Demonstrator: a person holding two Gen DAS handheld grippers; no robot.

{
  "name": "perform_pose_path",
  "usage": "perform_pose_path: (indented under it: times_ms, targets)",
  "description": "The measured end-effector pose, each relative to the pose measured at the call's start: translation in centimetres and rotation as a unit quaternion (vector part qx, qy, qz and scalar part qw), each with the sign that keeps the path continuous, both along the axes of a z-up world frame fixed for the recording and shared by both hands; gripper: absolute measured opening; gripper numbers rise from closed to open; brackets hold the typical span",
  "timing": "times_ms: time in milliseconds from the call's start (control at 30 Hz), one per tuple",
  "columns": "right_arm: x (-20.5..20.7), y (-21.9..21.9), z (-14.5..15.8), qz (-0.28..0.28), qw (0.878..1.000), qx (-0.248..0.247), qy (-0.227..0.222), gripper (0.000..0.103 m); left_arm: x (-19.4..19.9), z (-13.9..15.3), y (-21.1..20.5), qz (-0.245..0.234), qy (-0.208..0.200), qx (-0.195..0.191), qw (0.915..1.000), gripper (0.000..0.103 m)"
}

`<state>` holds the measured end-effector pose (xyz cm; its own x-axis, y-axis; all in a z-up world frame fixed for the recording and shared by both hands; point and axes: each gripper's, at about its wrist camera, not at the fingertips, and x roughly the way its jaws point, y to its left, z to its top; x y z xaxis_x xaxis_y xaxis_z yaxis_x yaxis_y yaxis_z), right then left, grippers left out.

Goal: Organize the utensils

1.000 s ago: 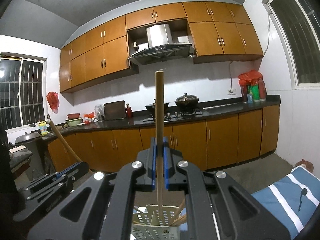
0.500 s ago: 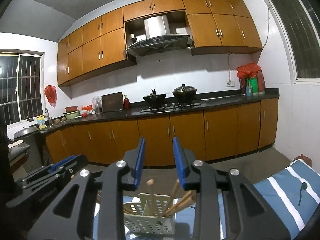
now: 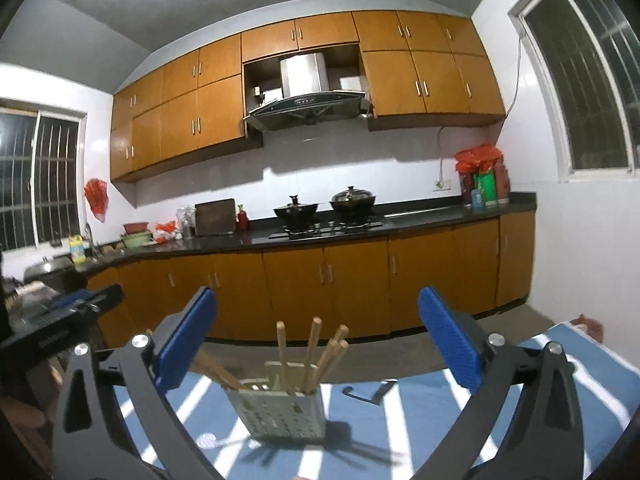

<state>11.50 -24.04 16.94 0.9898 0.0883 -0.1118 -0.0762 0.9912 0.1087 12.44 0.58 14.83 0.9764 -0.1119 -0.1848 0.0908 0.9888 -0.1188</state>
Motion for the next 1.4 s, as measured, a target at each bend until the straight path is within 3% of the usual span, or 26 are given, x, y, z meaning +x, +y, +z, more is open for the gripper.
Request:
perform_pose_path:
  times_ms: [67, 200, 400, 500, 767, 1400]
  targets:
    - [-1.5, 0.3, -0.1, -0.018, 1.0, -0.024, 0.001, 0.099, -1.5, 0.0, 0.4, 0.016, -0.008, 0.014, 0.9997, 0.101]
    - [-4.5, 1.2, -1.0, -0.045, 0.997, -0.07, 0.002, 0.099, -4.2, -0.4, 0.9, 0.03, -0.004, 0.039, 0.9988, 0.101]
    - [-8.5, 1.4, -3.7, -0.1, 0.992, -0.071, 0.0, 0.099, -8.0, -3.1, 1.1, 0.029, 0.009, 0.052, 0.9982, 0.101]
    - [-9.7, 1.5, -5.3, -0.075, 0.994, -0.066, 0.037, 0.099, -9.3, -5.0, 0.8, 0.03, 0.019, 0.062, 0.9975, 0.101]
    - [-12.1, 2.1, -9.0, -0.048, 0.995, -0.04, 0.08, 0.099, -12.1, -8.6, 0.1, 0.026, 0.038, 0.076, 0.9961, 0.101]
    - [-13.4, 2.4, -14.0, -0.046, 0.988, -0.045, 0.138, 0.099, -13.8, -13.5, -0.3, 0.028, 0.079, 0.076, 0.9936, 0.101]
